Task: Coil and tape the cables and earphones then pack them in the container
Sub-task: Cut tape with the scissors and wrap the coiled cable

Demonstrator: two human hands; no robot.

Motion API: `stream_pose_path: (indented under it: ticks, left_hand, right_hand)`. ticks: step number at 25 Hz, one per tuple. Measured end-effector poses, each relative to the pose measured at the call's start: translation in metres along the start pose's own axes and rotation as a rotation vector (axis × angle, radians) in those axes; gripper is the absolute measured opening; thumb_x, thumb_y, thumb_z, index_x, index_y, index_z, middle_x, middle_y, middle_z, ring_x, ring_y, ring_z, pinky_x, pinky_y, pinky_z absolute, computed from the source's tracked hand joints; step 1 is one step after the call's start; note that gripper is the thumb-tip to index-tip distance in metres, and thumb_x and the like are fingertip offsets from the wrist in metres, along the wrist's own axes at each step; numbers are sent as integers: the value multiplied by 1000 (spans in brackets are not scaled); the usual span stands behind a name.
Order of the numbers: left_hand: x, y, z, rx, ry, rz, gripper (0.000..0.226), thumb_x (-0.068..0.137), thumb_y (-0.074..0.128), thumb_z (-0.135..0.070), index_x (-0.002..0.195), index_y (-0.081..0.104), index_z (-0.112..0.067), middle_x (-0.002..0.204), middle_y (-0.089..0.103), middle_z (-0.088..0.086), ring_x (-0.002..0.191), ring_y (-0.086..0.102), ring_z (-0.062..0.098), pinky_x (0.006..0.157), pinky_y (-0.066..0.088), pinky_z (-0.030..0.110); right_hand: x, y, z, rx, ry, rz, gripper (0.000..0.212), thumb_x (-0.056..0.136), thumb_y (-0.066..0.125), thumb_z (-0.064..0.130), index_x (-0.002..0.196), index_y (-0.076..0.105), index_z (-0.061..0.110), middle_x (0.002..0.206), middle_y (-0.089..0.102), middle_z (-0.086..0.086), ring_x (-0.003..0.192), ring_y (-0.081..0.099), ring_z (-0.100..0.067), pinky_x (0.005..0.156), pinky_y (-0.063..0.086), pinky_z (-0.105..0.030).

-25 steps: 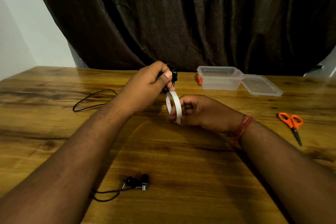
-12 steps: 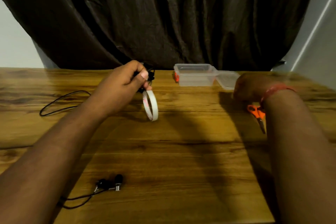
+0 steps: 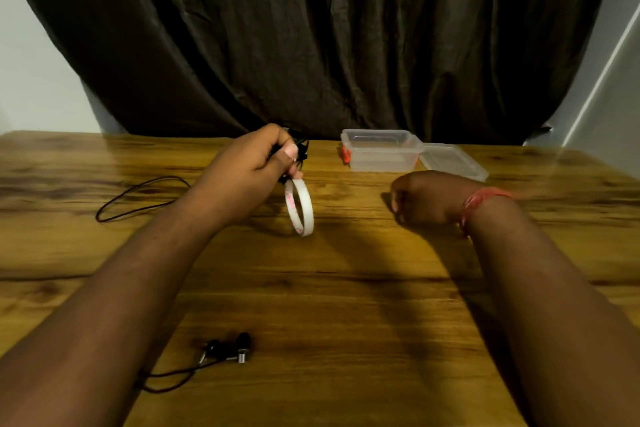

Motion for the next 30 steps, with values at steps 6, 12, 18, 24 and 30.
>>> stream_pose_path:
  ticks: [6,12,18,24,30]
  left_hand:
    - [1,1,3,-3,-3,6,19,99,44,-36,82,50,-42,82,69,-13,86,70,1,73,53,34]
    - [1,-1,3,-1,-9,-7,20,101,45,-31,83,50,-39,82,69,-11,85,71,1,69,48,29]
    - [0,-4,-1,65,-15,-10,19,102,45,-30,85,50,-36,82,69,-10,83,69,-3,70,50,28]
    - [-1,-6,-6,155,26,-15,18,101,42,-35,84,47,-37,81,68,-13,81,68,-6,73,54,37]
    - [0,-5,-6,215,18,-19,16,101,40,-37,86,46,-37,81,67,-12,81,66,-7,70,51,33]
  right_hand:
    - [2,12,39,105,-345,-19,33,75,62,-5,78,64,28,84,67,8,81,62,-9,71,51,-25]
    - [5,12,37,64,-397,-32,25,74,60,-3,71,64,22,73,66,9,71,59,-3,61,44,-14]
    - [8,14,38,5,-362,-95,17,81,63,10,77,63,26,71,61,16,71,55,0,59,41,-19]
    - [7,14,37,-50,-340,-125,9,78,61,21,77,59,30,75,62,12,74,58,-10,64,51,-31]
    - [9,13,39,-35,-312,-131,12,82,69,32,76,60,27,73,62,11,76,58,-11,69,51,-33]
Point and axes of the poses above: each hand's wrist, its own x-axis towards the middle knuckle, its own y-axis out of the palm, z = x × y, the point moved 3 cm from there along x, towards the middle knuckle
